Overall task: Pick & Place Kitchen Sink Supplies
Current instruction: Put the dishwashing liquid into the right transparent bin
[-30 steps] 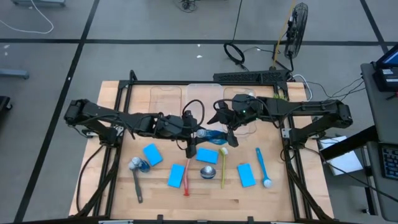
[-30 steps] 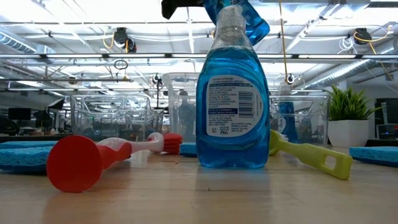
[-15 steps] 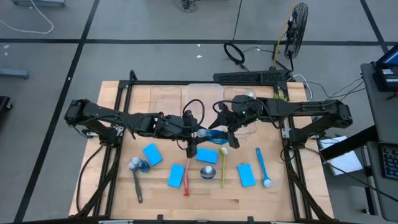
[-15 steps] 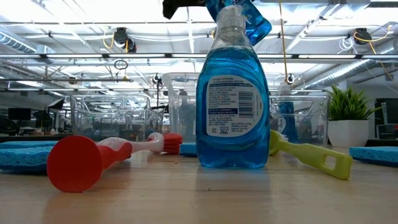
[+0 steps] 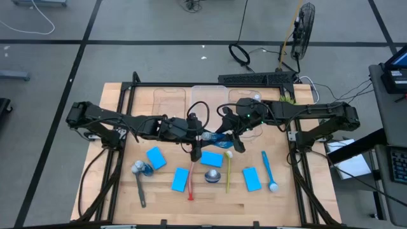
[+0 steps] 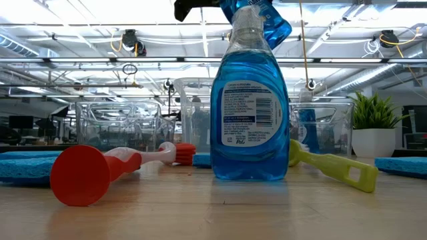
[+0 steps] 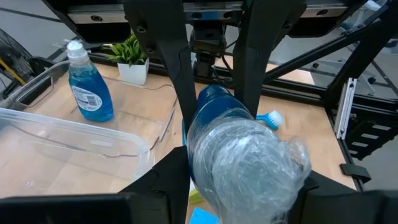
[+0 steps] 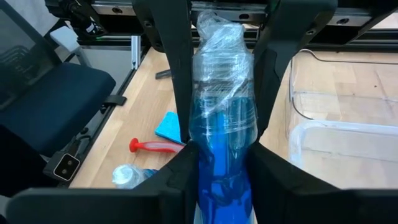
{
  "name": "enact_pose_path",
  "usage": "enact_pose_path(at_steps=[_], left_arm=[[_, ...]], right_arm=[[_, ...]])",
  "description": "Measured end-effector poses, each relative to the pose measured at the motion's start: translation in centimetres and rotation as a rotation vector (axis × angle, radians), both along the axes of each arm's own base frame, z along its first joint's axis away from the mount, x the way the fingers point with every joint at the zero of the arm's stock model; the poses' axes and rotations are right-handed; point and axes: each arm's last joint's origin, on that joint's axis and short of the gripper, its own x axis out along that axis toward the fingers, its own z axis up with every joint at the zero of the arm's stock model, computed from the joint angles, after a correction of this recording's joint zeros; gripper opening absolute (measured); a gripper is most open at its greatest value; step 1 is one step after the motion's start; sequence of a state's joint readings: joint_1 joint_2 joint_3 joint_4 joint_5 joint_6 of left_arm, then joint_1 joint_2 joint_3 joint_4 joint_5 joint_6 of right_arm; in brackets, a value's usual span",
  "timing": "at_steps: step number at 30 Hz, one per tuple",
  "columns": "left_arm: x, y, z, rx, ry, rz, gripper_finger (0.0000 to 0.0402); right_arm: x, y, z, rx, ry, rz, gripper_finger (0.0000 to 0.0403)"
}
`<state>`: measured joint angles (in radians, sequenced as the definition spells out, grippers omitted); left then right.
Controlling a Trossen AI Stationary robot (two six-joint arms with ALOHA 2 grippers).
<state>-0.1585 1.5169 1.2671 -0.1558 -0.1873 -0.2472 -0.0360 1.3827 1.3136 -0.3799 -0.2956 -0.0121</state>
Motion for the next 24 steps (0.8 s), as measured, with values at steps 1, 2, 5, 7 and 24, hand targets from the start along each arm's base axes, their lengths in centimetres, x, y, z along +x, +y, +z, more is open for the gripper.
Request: enact_pose_path(at_steps=[1,2,5,7,24], left_arm=[[0.0,0.0,0.0,-0.002,0.000,-0.001,0.0155],[0.0,0.0,0.0,-0.002,0.000,0.000,0.0155],[0.0,0.0,0.0,-0.008,0.001,0.002,0.0155],[0.0,0.0,0.0,-0.014,0.001,0.008,0.0165],[-0.9,0.2,0.2,-0.004,0.048,0.029,0.0316]], right_arm=[[0.0,0.0,0.0,0.001,0.000,0.001,0.0099],[0.0,0.0,0.0,0.001,0.000,0.001,0.0098],[0.0,0.0,0.0,0.001,0.000,0.001,0.0097],[0.0,0.0,0.0,0.001,0.000,0.000,0.0097],[-2.3,-1.3,1.4,-0.100,0.000,-0.153,0.0096]])
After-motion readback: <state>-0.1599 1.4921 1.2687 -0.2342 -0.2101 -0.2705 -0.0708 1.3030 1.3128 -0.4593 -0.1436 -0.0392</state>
